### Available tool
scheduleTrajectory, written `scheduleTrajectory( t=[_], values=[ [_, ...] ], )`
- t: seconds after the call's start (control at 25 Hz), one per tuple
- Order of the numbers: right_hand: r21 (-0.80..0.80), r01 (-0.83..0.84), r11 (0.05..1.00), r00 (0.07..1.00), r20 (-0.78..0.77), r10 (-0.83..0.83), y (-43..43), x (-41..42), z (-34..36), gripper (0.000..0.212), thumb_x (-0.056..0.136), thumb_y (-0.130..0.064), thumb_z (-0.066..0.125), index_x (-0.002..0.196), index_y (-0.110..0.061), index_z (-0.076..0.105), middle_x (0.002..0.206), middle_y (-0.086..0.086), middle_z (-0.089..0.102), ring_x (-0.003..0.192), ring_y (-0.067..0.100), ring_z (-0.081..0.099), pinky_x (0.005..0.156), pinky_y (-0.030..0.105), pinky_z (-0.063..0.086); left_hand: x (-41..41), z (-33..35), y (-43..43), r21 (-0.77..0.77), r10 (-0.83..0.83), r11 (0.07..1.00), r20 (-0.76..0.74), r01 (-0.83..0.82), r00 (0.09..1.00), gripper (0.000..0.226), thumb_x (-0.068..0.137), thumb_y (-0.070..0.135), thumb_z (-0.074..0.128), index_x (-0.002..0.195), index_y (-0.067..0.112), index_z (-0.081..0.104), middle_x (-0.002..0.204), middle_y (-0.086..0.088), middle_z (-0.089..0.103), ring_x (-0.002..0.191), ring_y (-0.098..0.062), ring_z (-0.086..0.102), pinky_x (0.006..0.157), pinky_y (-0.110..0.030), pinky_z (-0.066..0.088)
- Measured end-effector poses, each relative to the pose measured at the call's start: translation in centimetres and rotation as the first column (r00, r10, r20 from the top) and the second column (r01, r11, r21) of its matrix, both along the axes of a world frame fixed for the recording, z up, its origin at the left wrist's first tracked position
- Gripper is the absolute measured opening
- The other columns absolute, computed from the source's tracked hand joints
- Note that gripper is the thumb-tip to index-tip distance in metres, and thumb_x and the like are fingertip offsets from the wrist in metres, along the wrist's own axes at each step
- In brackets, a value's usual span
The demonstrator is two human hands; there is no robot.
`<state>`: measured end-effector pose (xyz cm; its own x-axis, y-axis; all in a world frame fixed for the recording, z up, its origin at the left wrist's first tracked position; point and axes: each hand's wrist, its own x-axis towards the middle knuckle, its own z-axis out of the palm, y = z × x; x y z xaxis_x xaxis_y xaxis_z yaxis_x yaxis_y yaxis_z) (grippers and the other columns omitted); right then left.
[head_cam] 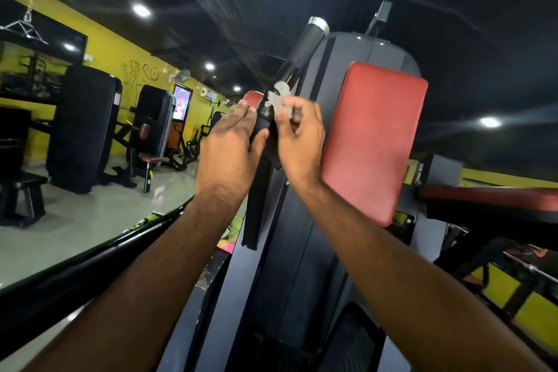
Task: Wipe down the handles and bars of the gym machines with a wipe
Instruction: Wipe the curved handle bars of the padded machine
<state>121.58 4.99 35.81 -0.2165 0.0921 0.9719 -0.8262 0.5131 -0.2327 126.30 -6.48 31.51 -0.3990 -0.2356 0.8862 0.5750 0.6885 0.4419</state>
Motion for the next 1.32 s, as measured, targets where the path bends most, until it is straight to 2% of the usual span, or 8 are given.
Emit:
scheduleTrajectory(
  t=[0.16,0.4,0.56,0.64,0.72,0.88,1.08,1.32],
  values=[
    [-0.511,-0.400,0.761,0.746,0.301,0.594,-1.6,-0.7,0.3,0.025,0.097,0.005,0.047,0.119,0.003,0.059,0.102,0.012,0.068,0.090,0.016,0.067,0.088,0.031,0.056,0.2,0.0,0.1,-0.001,0.003,1.000,-0.003,-0.003,1.000,0.046,0.095,0.029,0.060,0.135,0.007,0.055,0.145,-0.009,0.049,0.136,-0.020,0.044,0.114,-0.037,0.035],
    [-0.409,-0.370,0.834,0.675,0.499,0.544,-0.5,0.1,2.4,0.025,0.098,0.006,0.043,0.111,-0.001,0.063,0.105,0.014,0.072,0.099,0.020,0.070,0.092,0.031,0.056,0.9,0.0,0.1,-0.019,0.075,0.997,0.012,-0.075,0.997,0.047,0.098,0.034,0.054,0.141,0.014,0.049,0.151,0.000,0.042,0.141,-0.011,0.034,0.099,-0.008,-0.003],
    [-0.275,-0.278,0.920,0.877,0.317,0.360,-0.3,0.2,-0.4,0.013,0.091,-0.005,0.064,0.104,-0.007,0.068,0.091,0.000,0.073,0.085,0.008,0.068,0.088,0.030,0.055,0.4,-0.2,-0.2,-0.032,0.072,0.997,0.001,-0.072,0.997,0.048,0.097,0.034,0.056,0.140,0.013,0.051,0.150,-0.001,0.044,0.139,-0.012,0.039,0.102,-0.013,0.007],
    [0.007,-0.098,0.995,0.990,0.098,0.097,0.2,0.7,-1.4,0.010,0.091,-0.009,0.065,0.098,-0.010,0.072,0.095,-0.001,0.069,0.087,0.011,0.066,0.083,0.030,0.055,0.1,-0.3,-0.3,-0.041,0.066,0.997,-0.014,-0.067,0.998,0.047,0.097,0.032,0.058,0.138,0.010,0.053,0.147,-0.004,0.047,0.137,-0.015,0.042,0.106,-0.017,0.016],
    [0.279,0.135,0.951,0.982,-0.166,-0.091,0.9,0.9,-1.0,0.013,0.094,-0.008,0.060,0.100,-0.007,0.072,0.103,0.005,0.059,0.092,0.017,0.058,0.080,0.027,0.051,-0.1,-0.4,-0.3,-0.044,0.043,0.998,-0.032,-0.044,0.999,0.046,0.095,0.029,0.061,0.135,0.006,0.055,0.144,-0.008,0.050,0.134,-0.019,0.046,0.109,-0.024,0.026],
    [0.642,0.550,0.535,0.826,-0.512,-0.235,2.4,0.6,3.9,0.036,0.085,-0.002,0.067,0.119,-0.012,0.066,0.116,0.006,0.061,0.107,0.025,0.051,0.079,0.035,0.053,-0.2,-0.5,-0.2,-0.046,0.057,0.997,-0.046,-0.059,0.997,0.045,0.094,0.028,0.062,0.133,0.005,0.057,0.142,-0.011,0.052,0.132,-0.021,0.049,0.109,-0.031,0.036],
    [0.676,0.736,-0.018,0.675,-0.736,-0.057,2.0,1.6,8.9,0.024,0.086,-0.006,0.061,0.109,-0.008,0.065,0.108,0.009,0.065,0.100,0.030,0.062,0.083,0.040,0.053,-0.2,-0.5,-0.1,-0.043,0.071,0.996,-0.051,-0.074,0.996,0.045,0.094,0.029,0.062,0.133,0.006,0.057,0.142,-0.010,0.052,0.132,-0.021,0.049,0.110,-0.033,0.038],
    [0.728,0.606,-0.319,0.709,-0.677,-0.197,-1.1,2.9,12.2,0.021,0.090,-0.011,0.057,0.109,-0.016,0.064,0.109,0.002,0.065,0.106,0.027,0.060,0.081,0.042,0.055,-0.1,-0.5,-0.4,-0.043,0.056,0.997,-0.038,-0.058,0.998,0.045,0.094,0.029,0.063,0.132,0.006,0.058,0.143,-0.009,0.052,0.132,-0.021,0.049,0.109,-0.031,0.035]
  ],
)
